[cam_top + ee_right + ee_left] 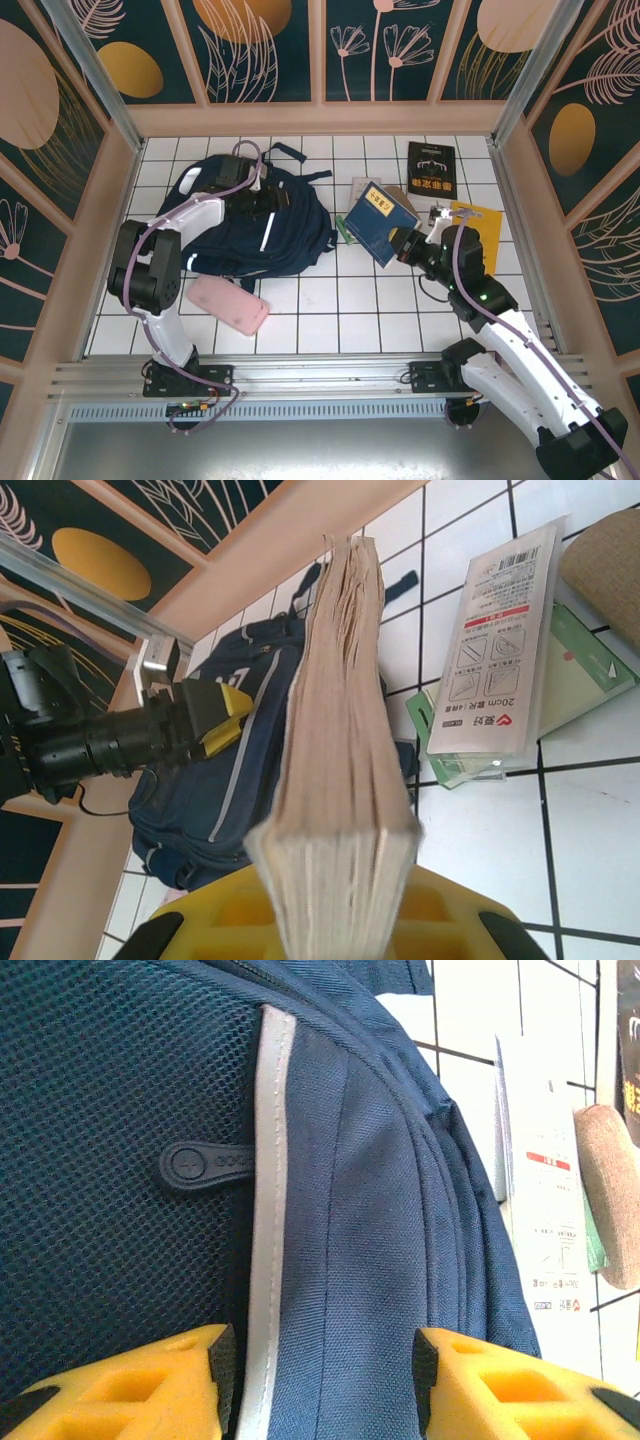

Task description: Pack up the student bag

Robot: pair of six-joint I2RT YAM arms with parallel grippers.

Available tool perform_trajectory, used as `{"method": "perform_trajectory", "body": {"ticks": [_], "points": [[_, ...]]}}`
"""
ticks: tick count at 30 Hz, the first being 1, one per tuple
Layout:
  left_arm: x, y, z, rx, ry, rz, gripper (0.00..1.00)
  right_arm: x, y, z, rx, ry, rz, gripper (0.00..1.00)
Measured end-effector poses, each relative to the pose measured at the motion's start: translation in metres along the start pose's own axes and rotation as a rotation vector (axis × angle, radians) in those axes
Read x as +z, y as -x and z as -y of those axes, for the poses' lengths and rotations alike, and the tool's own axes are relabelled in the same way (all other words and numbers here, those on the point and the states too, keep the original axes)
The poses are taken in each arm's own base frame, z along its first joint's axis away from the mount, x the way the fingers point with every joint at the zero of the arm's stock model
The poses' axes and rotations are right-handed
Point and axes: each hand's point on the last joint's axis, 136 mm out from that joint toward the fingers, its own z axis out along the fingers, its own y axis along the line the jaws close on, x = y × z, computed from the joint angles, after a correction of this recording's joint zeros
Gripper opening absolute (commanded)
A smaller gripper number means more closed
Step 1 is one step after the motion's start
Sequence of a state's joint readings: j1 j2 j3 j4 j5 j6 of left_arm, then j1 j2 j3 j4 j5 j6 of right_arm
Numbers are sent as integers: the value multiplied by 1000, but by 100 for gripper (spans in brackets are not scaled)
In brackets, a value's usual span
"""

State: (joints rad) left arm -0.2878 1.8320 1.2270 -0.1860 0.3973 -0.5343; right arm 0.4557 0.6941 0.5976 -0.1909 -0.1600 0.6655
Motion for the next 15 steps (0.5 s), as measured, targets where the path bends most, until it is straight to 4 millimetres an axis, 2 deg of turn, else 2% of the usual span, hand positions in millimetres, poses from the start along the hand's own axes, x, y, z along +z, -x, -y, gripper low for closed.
{"method": "perform_trajectory", "body": {"ticks": [9, 15], "points": [[10, -11, 13, -20, -110, -56, 48, 2, -4, 4, -7, -5, -13, 0], [11, -19, 23, -54, -211, -81, 38, 4, -9, 7, -3, -10, -27, 0]]}}
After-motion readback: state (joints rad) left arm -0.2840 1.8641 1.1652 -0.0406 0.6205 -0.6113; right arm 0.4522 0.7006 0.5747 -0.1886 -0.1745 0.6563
